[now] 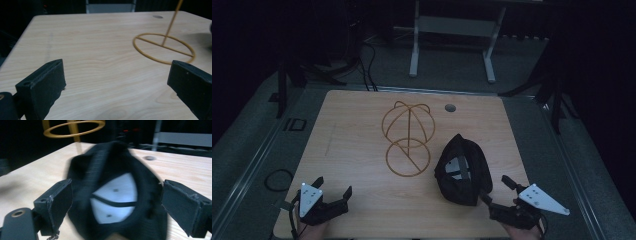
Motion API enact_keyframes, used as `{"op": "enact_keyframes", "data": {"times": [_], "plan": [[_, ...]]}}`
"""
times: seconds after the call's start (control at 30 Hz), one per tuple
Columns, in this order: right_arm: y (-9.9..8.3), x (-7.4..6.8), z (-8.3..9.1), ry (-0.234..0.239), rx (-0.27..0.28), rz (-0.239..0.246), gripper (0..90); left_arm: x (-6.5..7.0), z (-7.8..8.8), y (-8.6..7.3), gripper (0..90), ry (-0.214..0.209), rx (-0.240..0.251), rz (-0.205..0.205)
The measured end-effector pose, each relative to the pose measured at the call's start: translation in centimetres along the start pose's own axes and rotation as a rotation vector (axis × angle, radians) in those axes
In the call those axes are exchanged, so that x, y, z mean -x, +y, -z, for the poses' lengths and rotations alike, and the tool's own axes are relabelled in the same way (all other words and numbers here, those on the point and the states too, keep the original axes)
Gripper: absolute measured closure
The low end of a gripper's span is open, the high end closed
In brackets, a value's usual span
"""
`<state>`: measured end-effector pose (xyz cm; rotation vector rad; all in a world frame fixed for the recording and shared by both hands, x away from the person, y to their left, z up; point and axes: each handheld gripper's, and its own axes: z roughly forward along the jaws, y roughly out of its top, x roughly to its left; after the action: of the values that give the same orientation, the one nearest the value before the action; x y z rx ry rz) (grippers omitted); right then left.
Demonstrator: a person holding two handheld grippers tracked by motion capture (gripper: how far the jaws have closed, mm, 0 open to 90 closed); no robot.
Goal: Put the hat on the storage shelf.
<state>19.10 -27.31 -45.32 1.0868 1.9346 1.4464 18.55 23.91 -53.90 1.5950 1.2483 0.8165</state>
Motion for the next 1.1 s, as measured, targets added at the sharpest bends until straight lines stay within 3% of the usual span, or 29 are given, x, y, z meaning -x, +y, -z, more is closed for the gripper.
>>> {"op": "enact_keyframes", "data": {"times": [0.07, 0.17, 0.27, 0.37, 0.43, 0.5, 0.53, 0.7, 0.83, 1.0, 1.1], "plan": [[-0.3, -1.2, -0.5, 0.037, -0.027, 0.036, 10.7, 0.3, 0.0, 0.0, 1.9, -0.002, -0.003, -0.021], [-1.4, -2.4, -1.5, 0.056, -0.066, 0.070, 12.6, 0.5, 0.0, 0.0, 1.9, -0.016, -0.010, -0.035], [-2.7, -2.8, -3.0, 0.065, -0.124, 0.082, 14.9, 0.7, -0.2, 0.0, 1.9, -0.021, -0.016, -0.044], [-3.7, -3.1, -4.2, 0.076, -0.163, 0.102, 21.5, 0.8, -0.2, -0.1, 1.9, -0.022, -0.015, -0.042], [-4.0, -3.3, -4.9, 0.086, -0.186, 0.128, 33.1, 0.8, -0.2, -0.1, 1.9, -0.020, -0.015, -0.043], [-4.1, -3.5, -5.4, 0.095, -0.199, 0.160, 38.9, 0.8, -0.2, -0.1, 1.9, -0.025, -0.016, -0.042], [-4.1, -3.5, -5.7, 0.112, -0.208, 0.175, 45.0, 0.8, -0.2, -0.1, 1.9, -0.023, -0.014, -0.042], [-4.1, -3.1, -6.5, 0.111, -0.227, 0.229, 67.4, 0.9, -0.3, -0.1, 1.9, -0.032, -0.026, -0.046], [-3.8, -2.3, -6.9, 0.169, -0.247, 0.229, 84.2, 0.9, -0.4, -0.1, 1.9, -0.043, -0.032, -0.040], [-3.2, -1.7, -7.3, 0.213, -0.267, 0.262, 87.2, 1.0, -0.5, -0.1, 1.9, -0.034, -0.035, -0.036], [-2.2, -1.3, -6.9, 0.204, -0.238, 0.278, 87.6, 1.0, -0.5, -0.1, 2.0, -0.042, -0.036, -0.039]]}}
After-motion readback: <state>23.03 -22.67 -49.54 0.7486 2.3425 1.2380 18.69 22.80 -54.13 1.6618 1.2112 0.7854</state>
